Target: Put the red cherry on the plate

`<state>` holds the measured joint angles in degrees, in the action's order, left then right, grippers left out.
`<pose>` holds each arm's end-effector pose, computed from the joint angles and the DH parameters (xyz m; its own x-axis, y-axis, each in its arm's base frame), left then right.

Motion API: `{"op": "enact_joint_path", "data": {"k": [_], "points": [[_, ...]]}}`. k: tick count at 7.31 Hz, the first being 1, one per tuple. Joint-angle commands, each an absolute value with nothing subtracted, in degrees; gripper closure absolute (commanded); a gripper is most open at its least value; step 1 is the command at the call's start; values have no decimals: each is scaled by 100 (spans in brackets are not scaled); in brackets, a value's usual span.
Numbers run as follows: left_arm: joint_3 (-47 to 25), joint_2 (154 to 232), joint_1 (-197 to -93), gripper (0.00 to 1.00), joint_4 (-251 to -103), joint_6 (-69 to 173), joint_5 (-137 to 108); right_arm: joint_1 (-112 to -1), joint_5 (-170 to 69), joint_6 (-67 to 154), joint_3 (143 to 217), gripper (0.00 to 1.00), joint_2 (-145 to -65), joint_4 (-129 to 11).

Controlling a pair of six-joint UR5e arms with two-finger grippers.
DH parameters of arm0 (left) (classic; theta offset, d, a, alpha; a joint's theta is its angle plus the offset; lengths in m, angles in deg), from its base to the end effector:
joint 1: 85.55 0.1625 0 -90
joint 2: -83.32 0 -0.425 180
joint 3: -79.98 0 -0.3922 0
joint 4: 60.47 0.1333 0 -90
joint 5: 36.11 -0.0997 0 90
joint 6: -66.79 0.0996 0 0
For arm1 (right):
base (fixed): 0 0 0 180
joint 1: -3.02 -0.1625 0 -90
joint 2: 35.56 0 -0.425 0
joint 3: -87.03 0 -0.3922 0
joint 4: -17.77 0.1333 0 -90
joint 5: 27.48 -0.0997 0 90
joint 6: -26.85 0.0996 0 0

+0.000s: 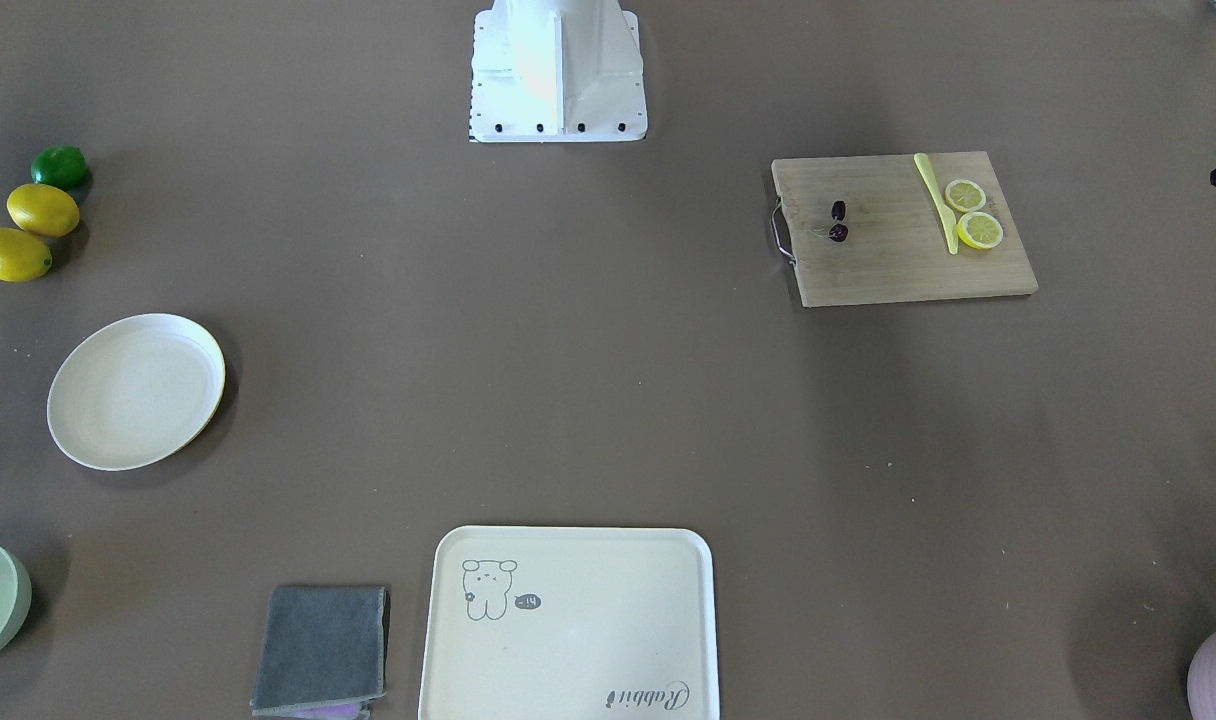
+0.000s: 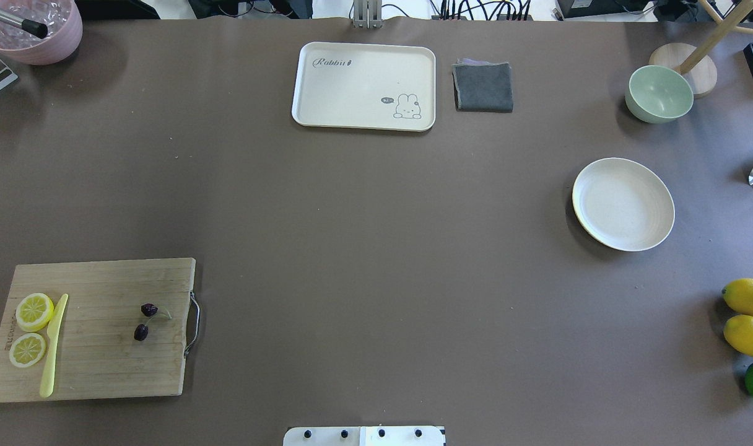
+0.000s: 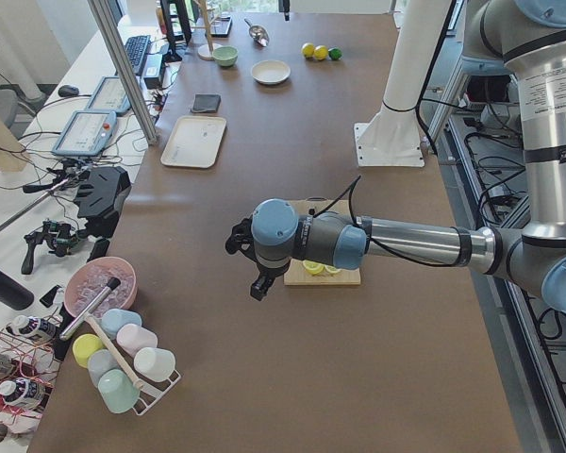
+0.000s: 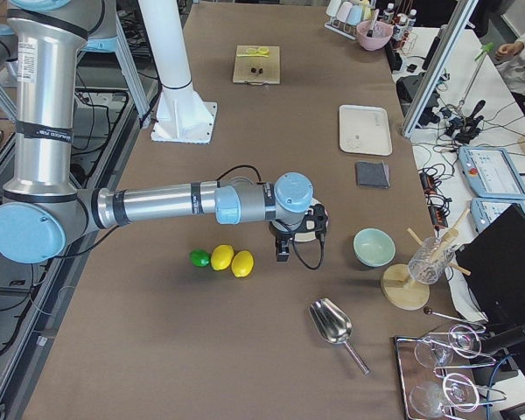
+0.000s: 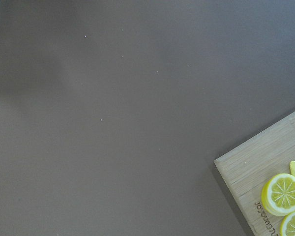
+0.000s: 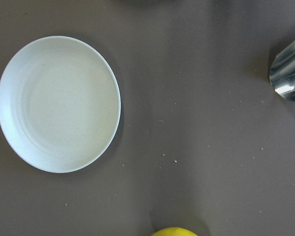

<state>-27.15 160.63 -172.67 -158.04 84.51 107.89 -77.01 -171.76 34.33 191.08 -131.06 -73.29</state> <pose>-0.0322 -0.4095 0.5833 0.5362 0.4856 -0.6904 -0.2229 0.8704 0.4391 -0.0269 -0.4558 0.5719 0.5743 -0.0764 0.8151 0.0977 0.9949 0.0245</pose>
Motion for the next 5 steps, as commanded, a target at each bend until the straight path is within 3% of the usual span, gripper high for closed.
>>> {"op": "enact_joint_path", "data": {"k": [1, 4, 5], "points": [[-2699, 15935, -17230, 2, -16223, 8059, 10821, -7153, -17180, 3983, 18638, 13, -12437, -7251], [-2699, 15944, -17221, 2, -16216, 8015, 10812, -6730, -17145, 5305, 17338, 22, -12067, -5014], [-2690, 15978, -17221, 2, -16224, 7815, 10803, -6521, -17119, 6035, 17351, 24, -11856, -4939]]}}
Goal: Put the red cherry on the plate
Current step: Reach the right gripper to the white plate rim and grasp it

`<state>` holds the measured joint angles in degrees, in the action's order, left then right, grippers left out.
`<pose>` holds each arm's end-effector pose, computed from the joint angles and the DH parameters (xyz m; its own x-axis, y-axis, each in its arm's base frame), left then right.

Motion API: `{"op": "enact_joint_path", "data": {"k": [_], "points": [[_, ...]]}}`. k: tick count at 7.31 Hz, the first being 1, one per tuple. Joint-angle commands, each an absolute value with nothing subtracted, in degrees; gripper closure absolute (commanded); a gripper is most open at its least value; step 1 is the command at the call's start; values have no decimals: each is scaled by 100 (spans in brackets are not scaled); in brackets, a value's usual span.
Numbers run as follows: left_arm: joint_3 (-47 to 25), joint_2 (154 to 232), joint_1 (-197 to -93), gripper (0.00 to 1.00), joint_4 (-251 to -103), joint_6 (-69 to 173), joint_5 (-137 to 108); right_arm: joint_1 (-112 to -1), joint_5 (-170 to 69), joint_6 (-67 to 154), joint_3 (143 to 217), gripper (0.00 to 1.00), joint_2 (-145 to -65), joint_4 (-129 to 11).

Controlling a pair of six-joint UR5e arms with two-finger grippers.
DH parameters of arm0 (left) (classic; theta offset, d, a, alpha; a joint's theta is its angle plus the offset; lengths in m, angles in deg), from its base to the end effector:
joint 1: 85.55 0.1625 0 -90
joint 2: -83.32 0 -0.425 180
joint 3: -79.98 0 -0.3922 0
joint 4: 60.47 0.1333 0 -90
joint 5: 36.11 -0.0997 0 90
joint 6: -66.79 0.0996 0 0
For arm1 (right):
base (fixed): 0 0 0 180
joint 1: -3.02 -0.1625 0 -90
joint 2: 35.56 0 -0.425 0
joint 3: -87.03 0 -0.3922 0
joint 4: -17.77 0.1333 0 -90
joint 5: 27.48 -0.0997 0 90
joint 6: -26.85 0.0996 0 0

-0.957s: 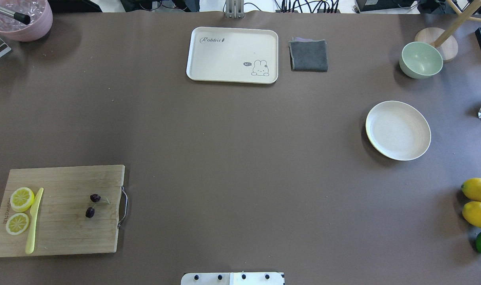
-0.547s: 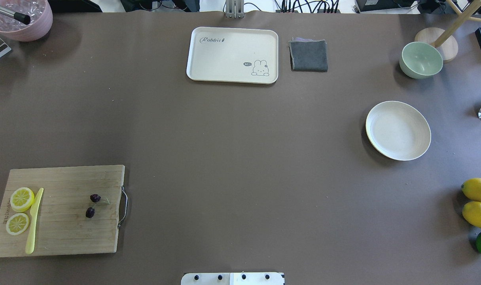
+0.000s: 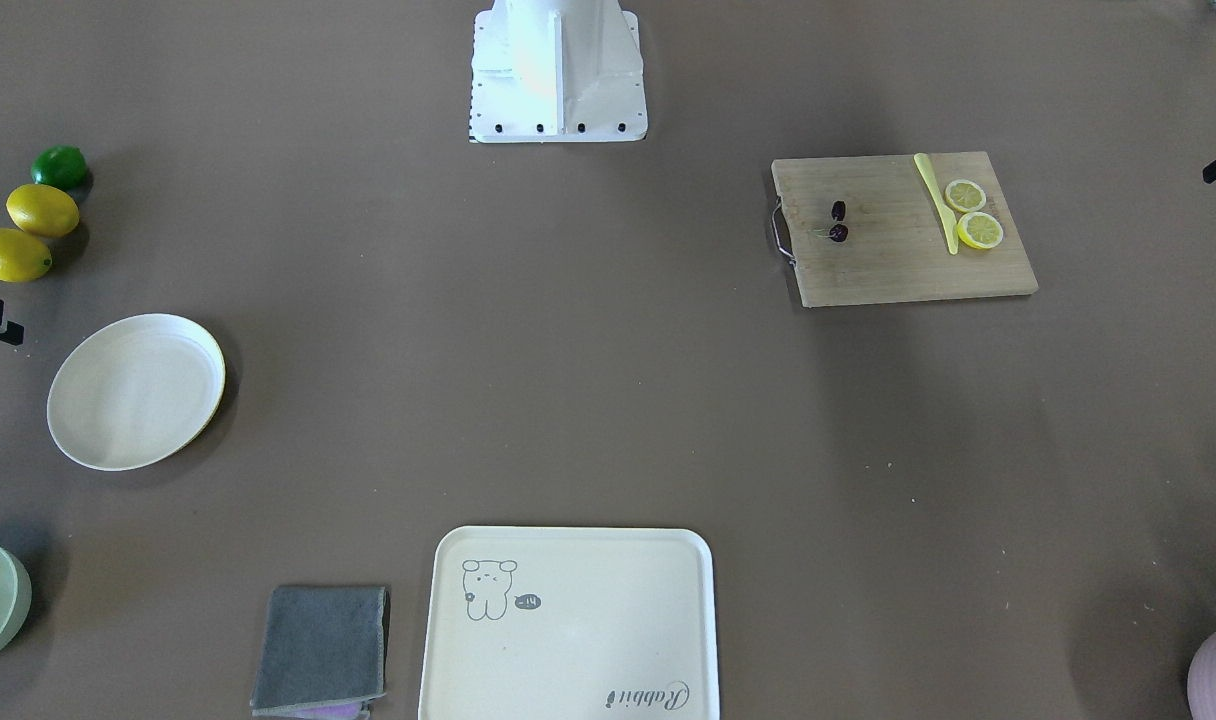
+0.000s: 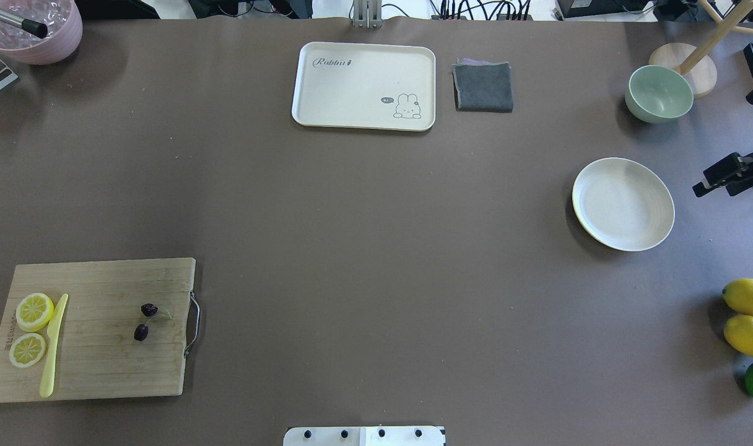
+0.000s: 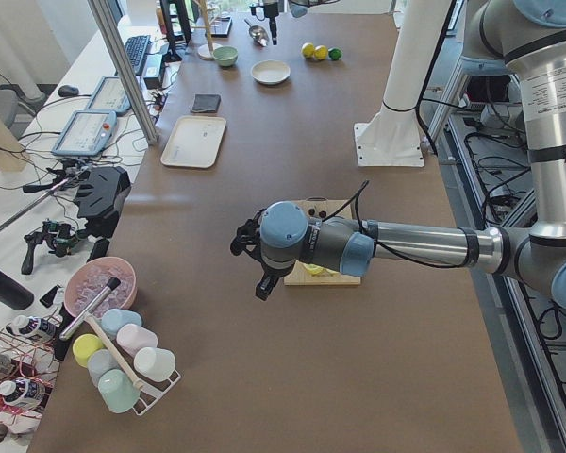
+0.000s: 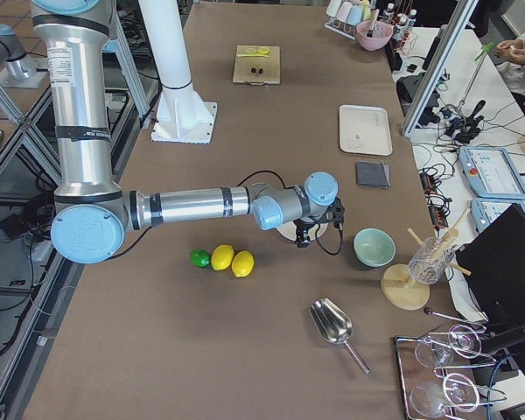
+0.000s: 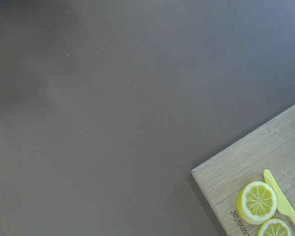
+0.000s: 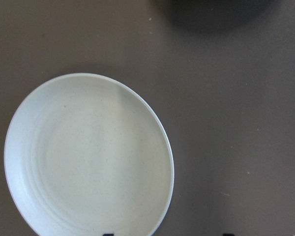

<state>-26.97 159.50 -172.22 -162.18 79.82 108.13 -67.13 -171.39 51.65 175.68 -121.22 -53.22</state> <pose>-0.0291 -0.4037 0.5845 0.5440 0.4528 -0.7065 -0.1835 0.8857 0.4264 -0.1331 -0.5242 0.5829 0.5417 -0.0742 0.8373 0.0965 0.9950 0.0258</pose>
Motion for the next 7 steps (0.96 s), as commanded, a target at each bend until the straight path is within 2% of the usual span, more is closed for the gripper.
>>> {"op": "enact_joint_path", "data": {"k": [1, 4, 7], "points": [[-2690, 15987, -17221, 2, -16224, 7743, 10803, -6310, -16910, 6042, 17299, 30, -11862, -4938], [-2690, 16023, -17212, 2, -16224, 7453, 10759, -6141, -16698, 6033, 17124, 39, -11845, -4921], [-2690, 16014, -17212, 2, -16224, 7348, 10759, -6062, -16407, 5945, 17009, 39, -11836, -4929]]}}
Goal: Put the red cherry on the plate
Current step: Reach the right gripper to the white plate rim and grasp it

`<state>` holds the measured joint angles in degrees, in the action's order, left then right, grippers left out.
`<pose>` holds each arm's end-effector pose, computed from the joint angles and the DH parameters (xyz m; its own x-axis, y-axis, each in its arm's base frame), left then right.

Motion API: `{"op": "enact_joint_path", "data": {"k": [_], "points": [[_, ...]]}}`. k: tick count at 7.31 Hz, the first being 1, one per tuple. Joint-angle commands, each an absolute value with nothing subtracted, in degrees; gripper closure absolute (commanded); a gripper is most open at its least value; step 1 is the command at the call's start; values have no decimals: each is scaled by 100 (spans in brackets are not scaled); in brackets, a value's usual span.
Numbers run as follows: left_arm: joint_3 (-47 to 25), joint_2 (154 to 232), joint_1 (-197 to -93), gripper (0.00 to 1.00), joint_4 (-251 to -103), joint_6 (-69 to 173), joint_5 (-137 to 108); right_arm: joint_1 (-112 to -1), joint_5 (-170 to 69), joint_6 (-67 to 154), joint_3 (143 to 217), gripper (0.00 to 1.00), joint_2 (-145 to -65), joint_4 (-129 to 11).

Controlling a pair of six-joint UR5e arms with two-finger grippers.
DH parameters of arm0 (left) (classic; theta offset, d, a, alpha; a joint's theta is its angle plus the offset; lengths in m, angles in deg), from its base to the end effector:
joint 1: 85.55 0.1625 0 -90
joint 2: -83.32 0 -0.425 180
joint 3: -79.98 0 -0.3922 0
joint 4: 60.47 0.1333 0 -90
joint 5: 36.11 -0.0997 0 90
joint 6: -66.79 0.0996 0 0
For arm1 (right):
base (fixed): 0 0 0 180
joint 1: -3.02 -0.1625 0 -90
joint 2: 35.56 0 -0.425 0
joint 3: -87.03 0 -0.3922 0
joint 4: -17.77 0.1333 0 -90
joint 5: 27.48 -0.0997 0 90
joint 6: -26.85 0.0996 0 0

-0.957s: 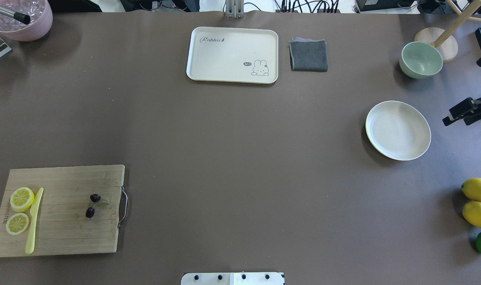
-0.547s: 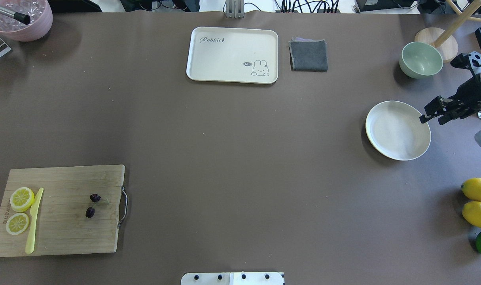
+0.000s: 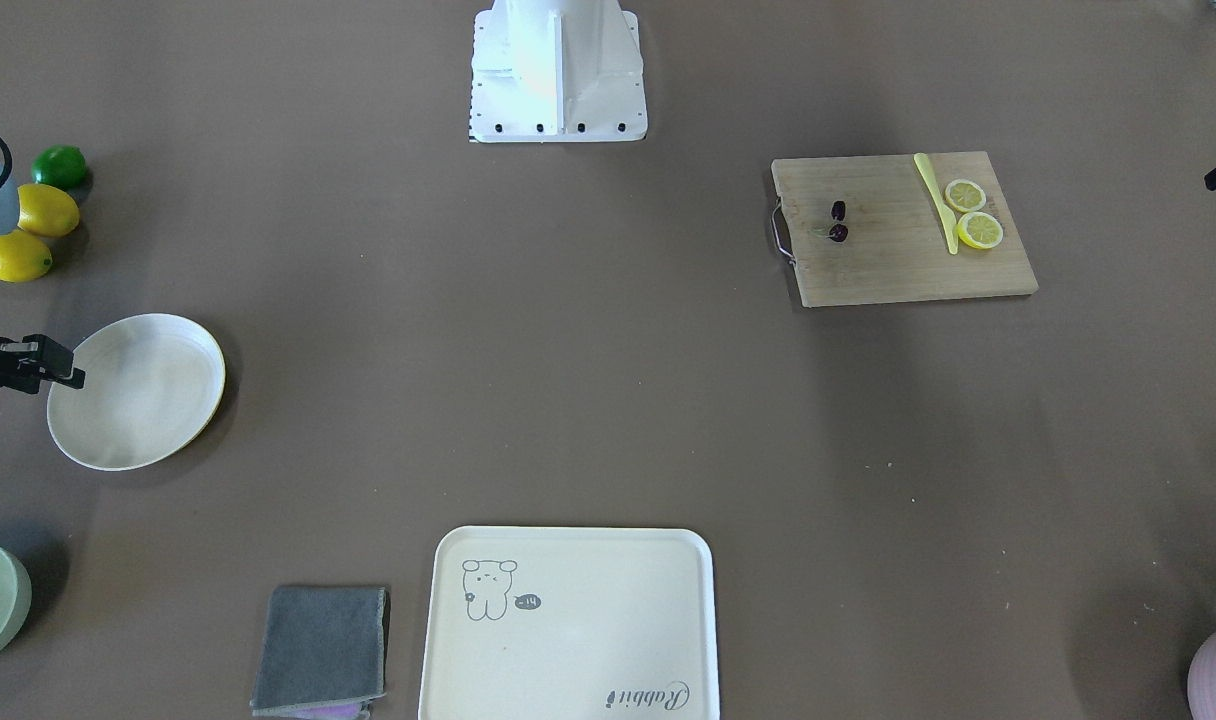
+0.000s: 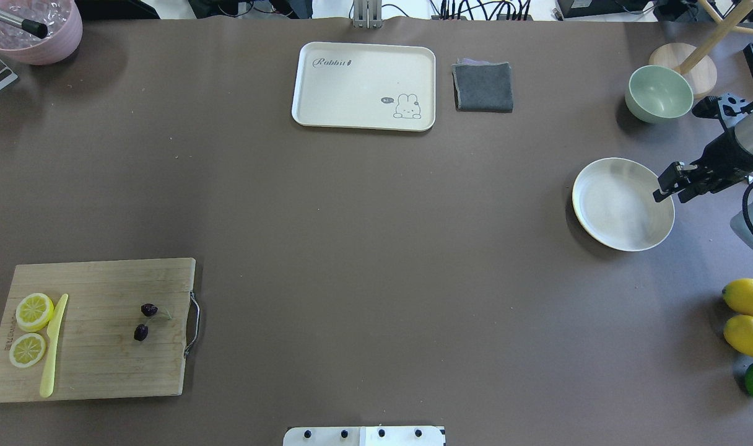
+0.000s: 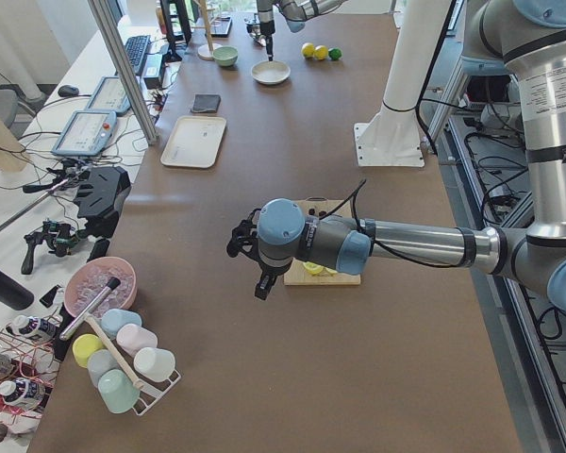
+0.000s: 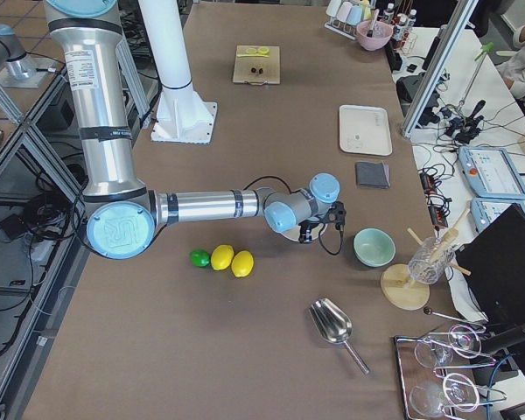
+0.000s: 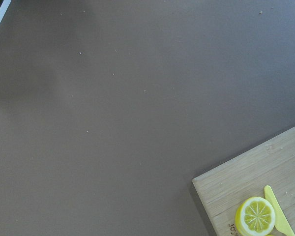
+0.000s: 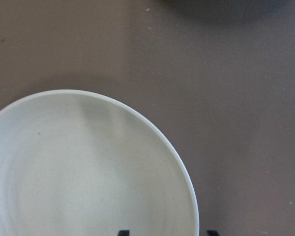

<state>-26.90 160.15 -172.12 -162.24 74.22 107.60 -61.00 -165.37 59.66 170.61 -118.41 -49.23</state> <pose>-0.0286 -0.4088 0.5811 0.5656 0.3725 -0.7358 -0.1319 0.9216 0.3651 -0.1933 -0.5323 0.6002 0.6140 -0.0265 0.7889 0.0813 0.9962 -0.0298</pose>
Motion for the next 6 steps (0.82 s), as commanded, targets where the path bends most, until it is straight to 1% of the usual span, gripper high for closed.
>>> {"op": "enact_joint_path", "data": {"k": [1, 2, 3, 4, 6], "points": [[-2690, 16023, -17212, 2, -16224, 7347, 10750, -6053, -16389, 5919, 16948, 40, -11836, -4929], [-2716, 16023, -17221, 2, -16224, 7347, 10750, -6027, -16389, 5910, 16799, 58, -11784, -4921], [-2734, 16023, -17221, 2, -16224, 7347, 10759, -6026, -16415, 5919, 16676, 97, -11774, -4738], [-2742, 16023, -17221, 2, -16224, 7338, 10759, -6026, -16424, 5928, 16544, 100, -11766, -4614], [-2804, 16049, -17212, 2, -16233, 7060, 10768, -6035, -16590, 5980, 16595, 100, -11704, -4613]]}}
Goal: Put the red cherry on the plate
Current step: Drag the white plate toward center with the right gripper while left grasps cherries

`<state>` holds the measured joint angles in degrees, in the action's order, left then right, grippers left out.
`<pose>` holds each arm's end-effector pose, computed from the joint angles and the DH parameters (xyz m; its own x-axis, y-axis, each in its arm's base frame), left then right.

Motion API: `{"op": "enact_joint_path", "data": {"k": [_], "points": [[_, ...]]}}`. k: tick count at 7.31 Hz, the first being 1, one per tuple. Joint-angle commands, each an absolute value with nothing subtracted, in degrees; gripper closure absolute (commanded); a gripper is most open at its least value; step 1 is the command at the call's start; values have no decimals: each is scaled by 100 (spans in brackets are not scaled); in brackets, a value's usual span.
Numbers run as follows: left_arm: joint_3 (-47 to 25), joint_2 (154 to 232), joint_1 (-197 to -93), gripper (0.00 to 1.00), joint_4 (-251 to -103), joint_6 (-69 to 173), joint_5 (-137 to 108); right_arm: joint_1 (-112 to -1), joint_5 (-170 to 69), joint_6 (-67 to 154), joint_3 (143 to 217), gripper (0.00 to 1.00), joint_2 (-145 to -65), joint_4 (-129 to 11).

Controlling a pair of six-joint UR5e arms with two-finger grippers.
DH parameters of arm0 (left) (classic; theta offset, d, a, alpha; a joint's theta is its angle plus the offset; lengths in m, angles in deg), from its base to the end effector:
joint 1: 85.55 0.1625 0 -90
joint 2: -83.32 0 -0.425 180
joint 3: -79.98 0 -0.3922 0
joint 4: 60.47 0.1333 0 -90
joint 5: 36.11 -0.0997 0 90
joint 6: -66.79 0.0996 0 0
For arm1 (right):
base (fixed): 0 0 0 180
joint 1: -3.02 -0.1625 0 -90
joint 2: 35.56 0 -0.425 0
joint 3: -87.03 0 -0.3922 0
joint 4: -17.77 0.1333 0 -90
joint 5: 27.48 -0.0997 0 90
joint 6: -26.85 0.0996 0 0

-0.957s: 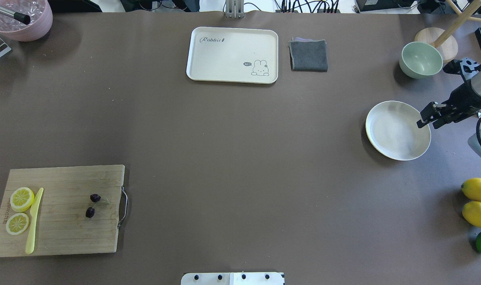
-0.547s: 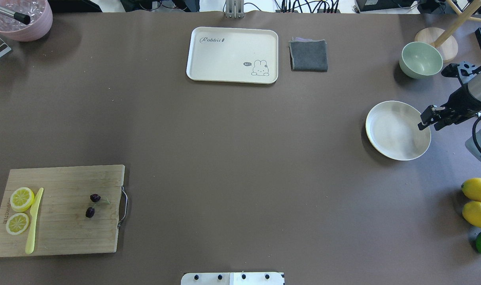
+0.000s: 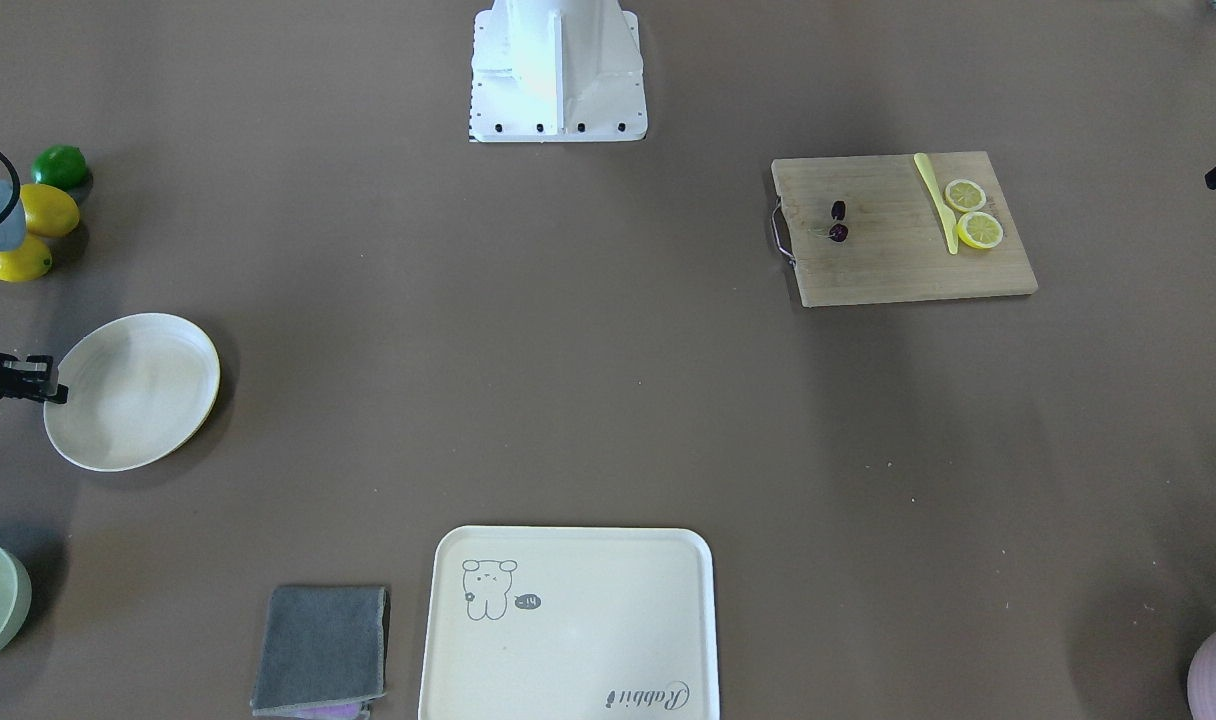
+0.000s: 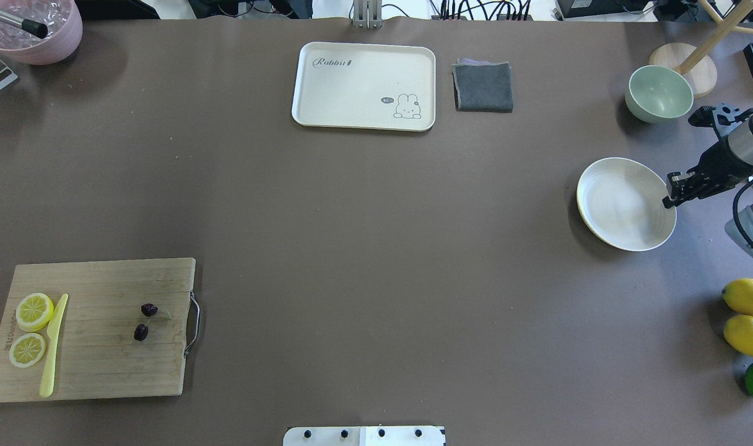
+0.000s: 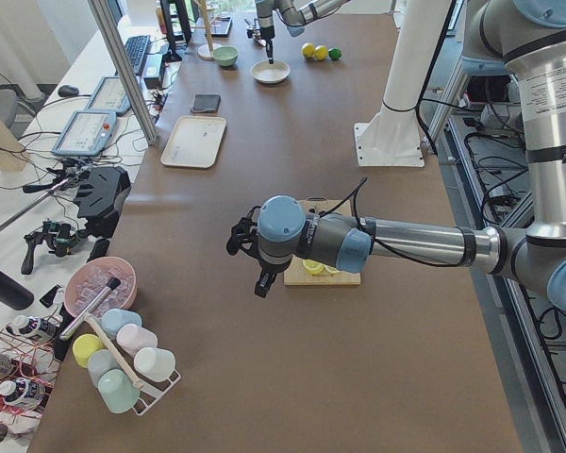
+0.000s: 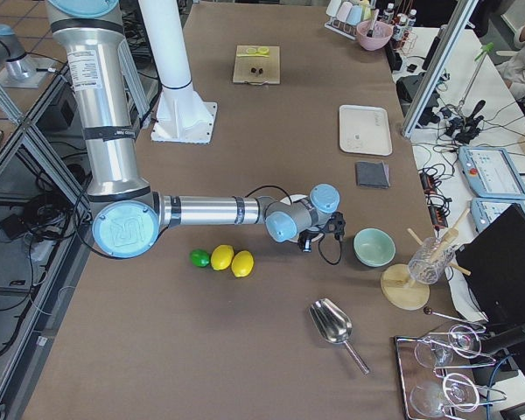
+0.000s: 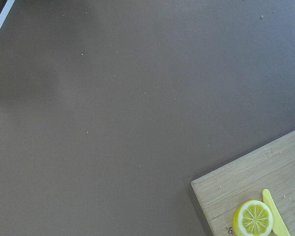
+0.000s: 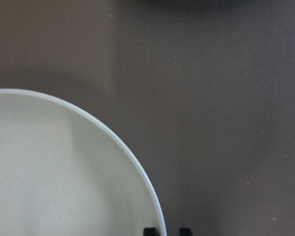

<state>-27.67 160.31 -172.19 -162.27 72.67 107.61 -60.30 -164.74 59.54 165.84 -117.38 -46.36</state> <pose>-0.0290 -0.4099 0.5732 0.5685 0.3591 -0.7401 -0.1151 0.9255 0.3607 -0.2023 -0.5365 0.6273 0.6260 -0.0263 0.7794 0.0899 0.9952 -0.0386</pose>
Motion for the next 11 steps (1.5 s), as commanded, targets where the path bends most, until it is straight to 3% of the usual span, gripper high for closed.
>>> {"op": "enact_joint_path", "data": {"k": [1, 4, 6, 9, 11], "points": [[-2874, 16153, -17116, 2, -16329, 6309, 10811, -6035, -16757, 6224, 16630, 100, -11513, -4613], [-3261, 16357, -15785, 3, -17194, 3320, 10341, -5302, -16811, 8502, 17874, 100, -11432, -4516], [-3392, 16374, -14118, 3, -17779, 1615, 8651, -4292, -16140, 10226, 18394, 100, -10906, -4516], [-3840, 16427, -12150, 3, -17798, -292, 7366, -2998, -15049, 11524, 18503, 100, -10176, -4525], [-3797, 16926, -11509, 5, -17336, -800, 7103, -2609, -14711, 11587, 18494, 100, -10087, -4525]]}}
